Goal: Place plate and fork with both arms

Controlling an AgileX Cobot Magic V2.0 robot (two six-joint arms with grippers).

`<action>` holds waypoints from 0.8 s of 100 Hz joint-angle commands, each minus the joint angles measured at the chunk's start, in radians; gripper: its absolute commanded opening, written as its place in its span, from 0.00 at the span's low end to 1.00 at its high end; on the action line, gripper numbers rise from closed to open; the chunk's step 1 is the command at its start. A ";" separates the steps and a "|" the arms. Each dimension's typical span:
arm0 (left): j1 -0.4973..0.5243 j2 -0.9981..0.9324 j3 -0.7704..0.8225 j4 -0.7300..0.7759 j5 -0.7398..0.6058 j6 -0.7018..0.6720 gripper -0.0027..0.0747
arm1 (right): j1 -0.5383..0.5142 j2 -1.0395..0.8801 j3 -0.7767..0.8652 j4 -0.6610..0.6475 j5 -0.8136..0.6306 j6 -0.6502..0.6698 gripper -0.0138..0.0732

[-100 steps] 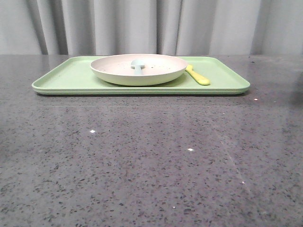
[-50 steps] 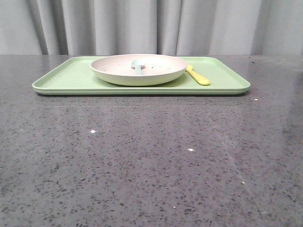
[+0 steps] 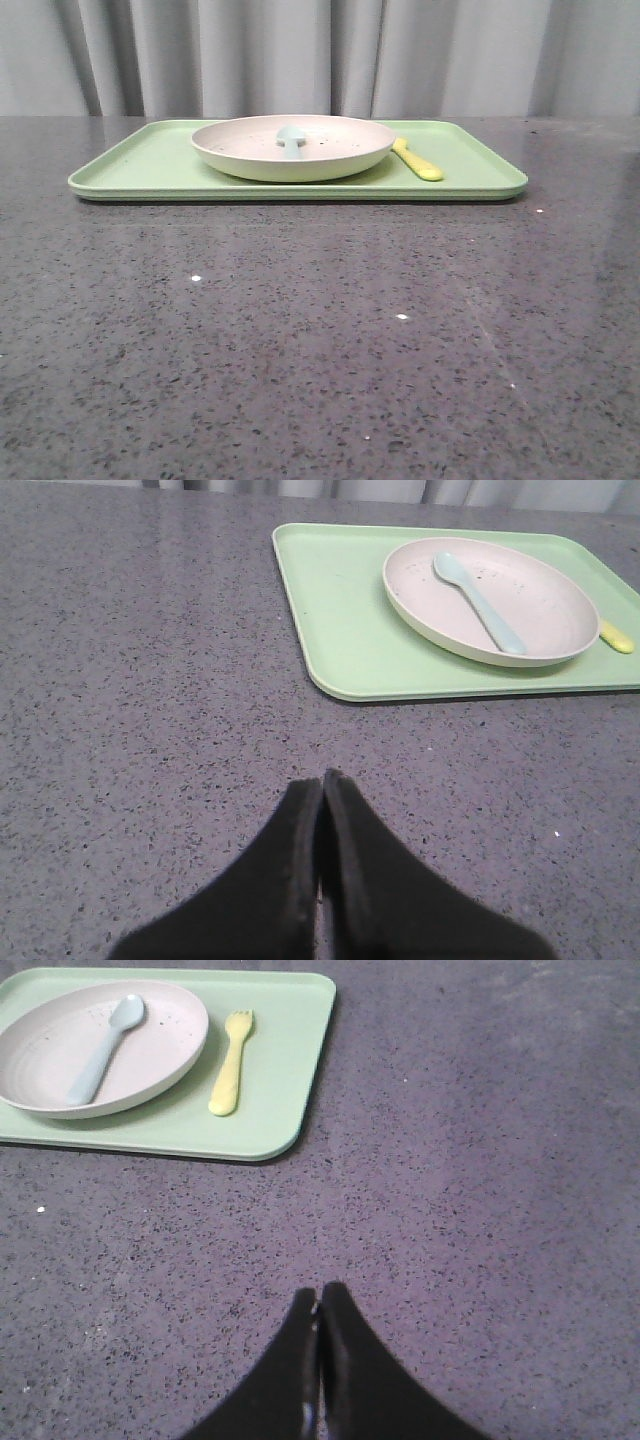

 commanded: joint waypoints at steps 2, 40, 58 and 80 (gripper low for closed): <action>0.004 -0.023 -0.010 -0.005 -0.069 -0.010 0.01 | -0.006 -0.080 0.012 -0.022 -0.067 0.006 0.08; 0.004 -0.141 0.036 0.008 -0.027 -0.010 0.01 | -0.006 -0.287 0.072 -0.022 -0.014 0.006 0.08; 0.004 -0.145 0.036 0.006 -0.031 -0.010 0.01 | -0.006 -0.286 0.072 -0.020 -0.014 0.006 0.08; 0.004 -0.145 0.036 0.006 -0.031 -0.010 0.01 | -0.006 -0.286 0.072 -0.020 -0.014 0.006 0.08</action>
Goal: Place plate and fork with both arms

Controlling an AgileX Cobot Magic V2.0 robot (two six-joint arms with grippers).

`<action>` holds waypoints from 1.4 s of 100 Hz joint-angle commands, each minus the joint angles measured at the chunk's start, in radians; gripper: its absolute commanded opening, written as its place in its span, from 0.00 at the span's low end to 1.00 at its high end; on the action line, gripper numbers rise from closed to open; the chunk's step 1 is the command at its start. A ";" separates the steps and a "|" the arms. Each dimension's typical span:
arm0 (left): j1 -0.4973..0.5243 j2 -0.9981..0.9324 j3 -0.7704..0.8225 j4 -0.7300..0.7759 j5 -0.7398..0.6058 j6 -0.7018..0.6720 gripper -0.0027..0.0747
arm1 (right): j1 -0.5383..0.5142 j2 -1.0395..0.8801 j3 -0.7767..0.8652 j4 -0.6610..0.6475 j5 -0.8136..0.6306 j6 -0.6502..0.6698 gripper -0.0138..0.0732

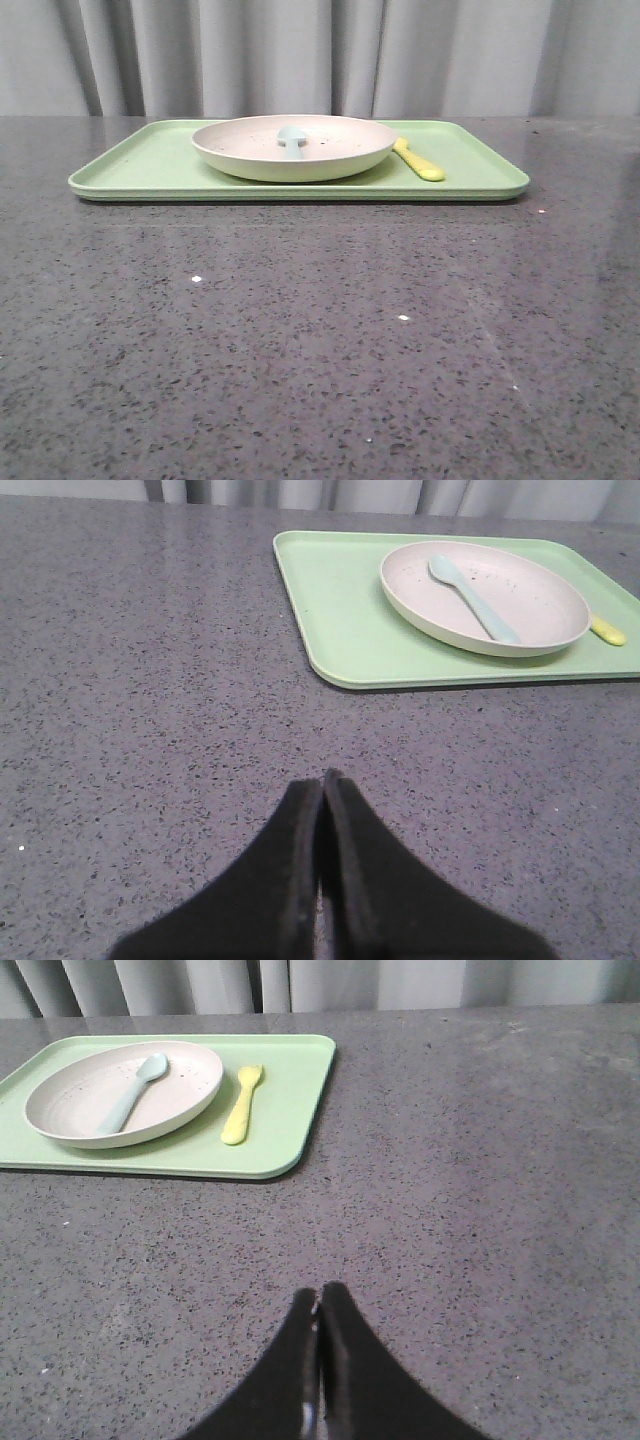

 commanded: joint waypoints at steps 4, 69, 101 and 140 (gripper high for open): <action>0.004 0.008 -0.028 -0.006 -0.071 -0.010 0.01 | -0.006 0.014 -0.021 -0.017 -0.072 -0.002 0.08; 0.011 -0.001 -0.011 0.008 -0.105 -0.010 0.01 | -0.006 0.014 -0.021 -0.017 -0.072 -0.002 0.08; 0.132 -0.078 0.181 0.069 -0.553 -0.010 0.01 | -0.006 0.014 -0.021 -0.017 -0.072 -0.002 0.08; 0.229 -0.238 0.434 0.085 -0.681 -0.010 0.01 | -0.006 0.014 -0.021 -0.017 -0.072 -0.002 0.08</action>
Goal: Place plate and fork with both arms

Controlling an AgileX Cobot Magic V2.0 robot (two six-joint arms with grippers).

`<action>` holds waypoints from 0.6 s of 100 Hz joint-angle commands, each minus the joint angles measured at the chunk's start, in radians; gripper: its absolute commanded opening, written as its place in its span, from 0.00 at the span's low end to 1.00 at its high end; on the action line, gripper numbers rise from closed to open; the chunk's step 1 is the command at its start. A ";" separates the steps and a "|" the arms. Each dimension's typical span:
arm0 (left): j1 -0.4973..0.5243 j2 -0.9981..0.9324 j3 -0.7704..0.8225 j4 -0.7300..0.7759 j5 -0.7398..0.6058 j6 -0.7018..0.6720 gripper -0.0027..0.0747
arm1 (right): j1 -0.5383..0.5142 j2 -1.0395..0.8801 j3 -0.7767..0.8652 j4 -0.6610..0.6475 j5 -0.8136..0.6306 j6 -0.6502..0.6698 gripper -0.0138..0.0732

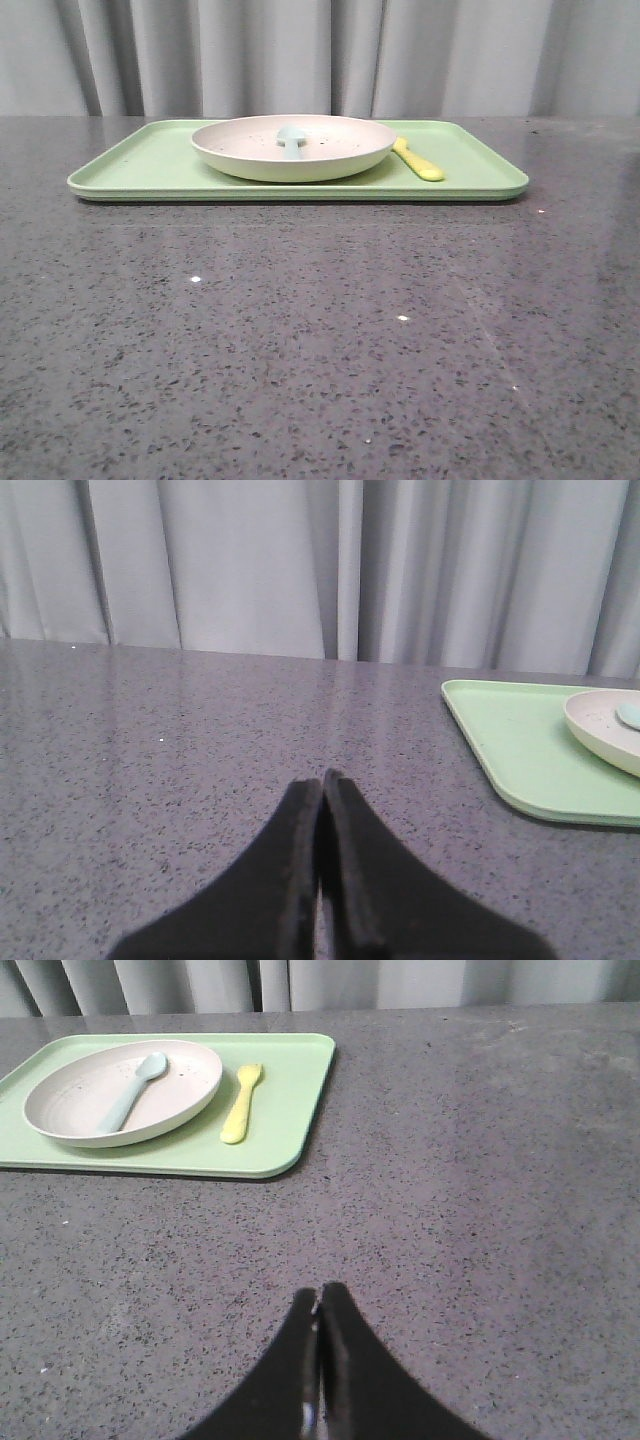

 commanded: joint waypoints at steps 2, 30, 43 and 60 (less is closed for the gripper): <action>0.004 -0.038 0.042 0.004 -0.127 -0.010 0.01 | -0.006 0.014 -0.021 -0.017 -0.073 -0.002 0.08; 0.006 -0.061 0.083 0.004 -0.105 -0.010 0.01 | -0.006 0.016 -0.021 -0.017 -0.074 -0.002 0.08; 0.000 -0.061 0.083 0.004 -0.107 -0.010 0.01 | -0.006 0.016 -0.021 -0.017 -0.074 -0.002 0.08; 0.000 -0.061 0.083 0.004 -0.107 -0.010 0.01 | -0.006 0.016 -0.021 -0.018 -0.074 -0.002 0.08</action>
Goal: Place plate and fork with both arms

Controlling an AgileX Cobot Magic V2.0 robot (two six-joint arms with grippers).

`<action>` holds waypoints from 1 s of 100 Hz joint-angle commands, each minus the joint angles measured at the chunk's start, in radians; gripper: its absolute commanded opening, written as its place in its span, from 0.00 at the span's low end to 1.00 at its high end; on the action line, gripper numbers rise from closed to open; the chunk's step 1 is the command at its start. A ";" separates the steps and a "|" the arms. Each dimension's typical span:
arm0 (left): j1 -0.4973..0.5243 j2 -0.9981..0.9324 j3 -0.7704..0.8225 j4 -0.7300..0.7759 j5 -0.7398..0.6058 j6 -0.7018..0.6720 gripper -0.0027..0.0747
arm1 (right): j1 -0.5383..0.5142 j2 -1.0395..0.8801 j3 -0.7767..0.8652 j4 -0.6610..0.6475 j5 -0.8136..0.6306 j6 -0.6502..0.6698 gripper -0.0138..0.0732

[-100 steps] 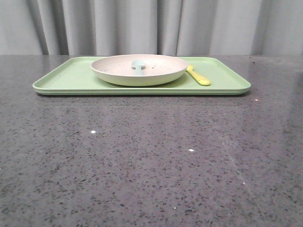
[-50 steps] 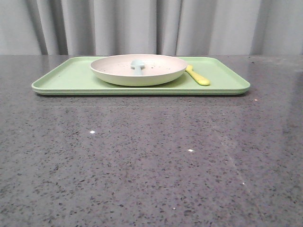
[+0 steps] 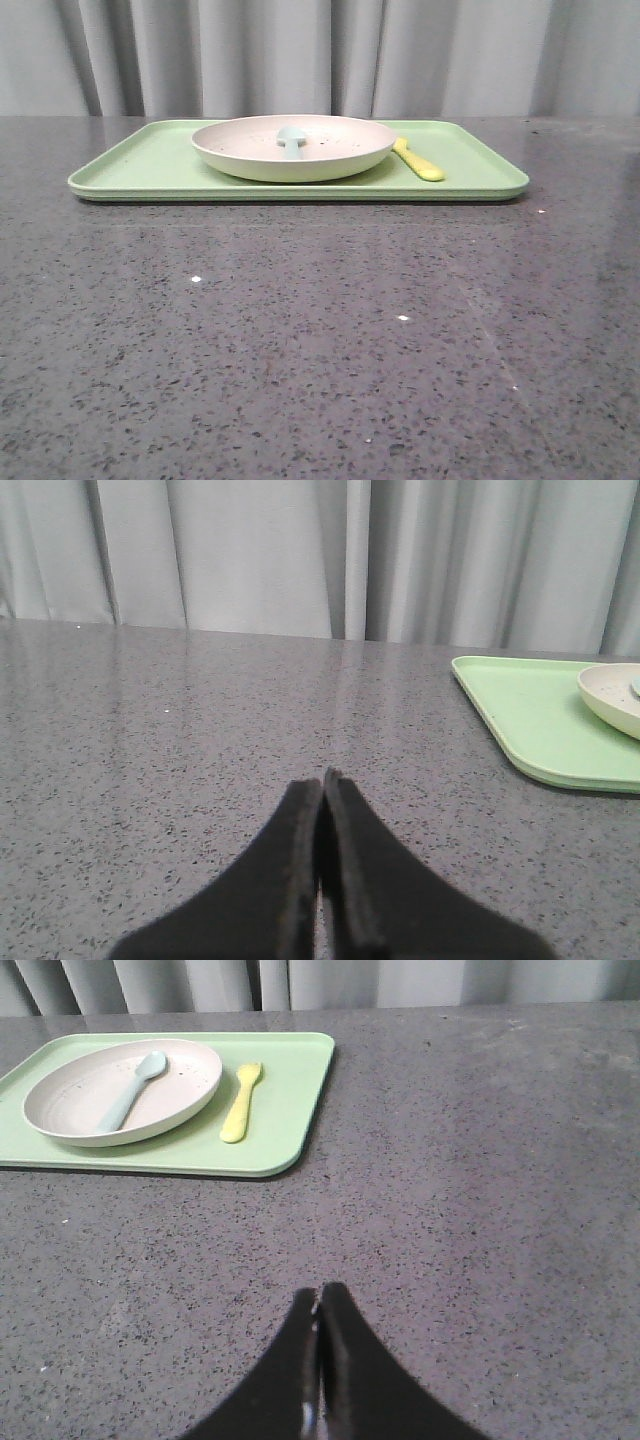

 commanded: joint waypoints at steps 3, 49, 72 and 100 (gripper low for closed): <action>-0.004 -0.031 0.013 0.002 -0.080 -0.010 0.01 | -0.006 0.017 -0.023 -0.018 -0.076 -0.002 0.08; -0.004 -0.031 0.013 0.002 -0.080 -0.010 0.01 | -0.006 0.017 -0.023 -0.018 -0.076 -0.002 0.08; -0.004 -0.031 0.013 0.002 -0.080 -0.010 0.01 | -0.006 0.017 -0.020 -0.018 -0.076 -0.002 0.08; -0.004 -0.031 0.013 0.002 -0.080 -0.010 0.01 | -0.039 0.017 0.060 -0.015 -0.256 -0.021 0.08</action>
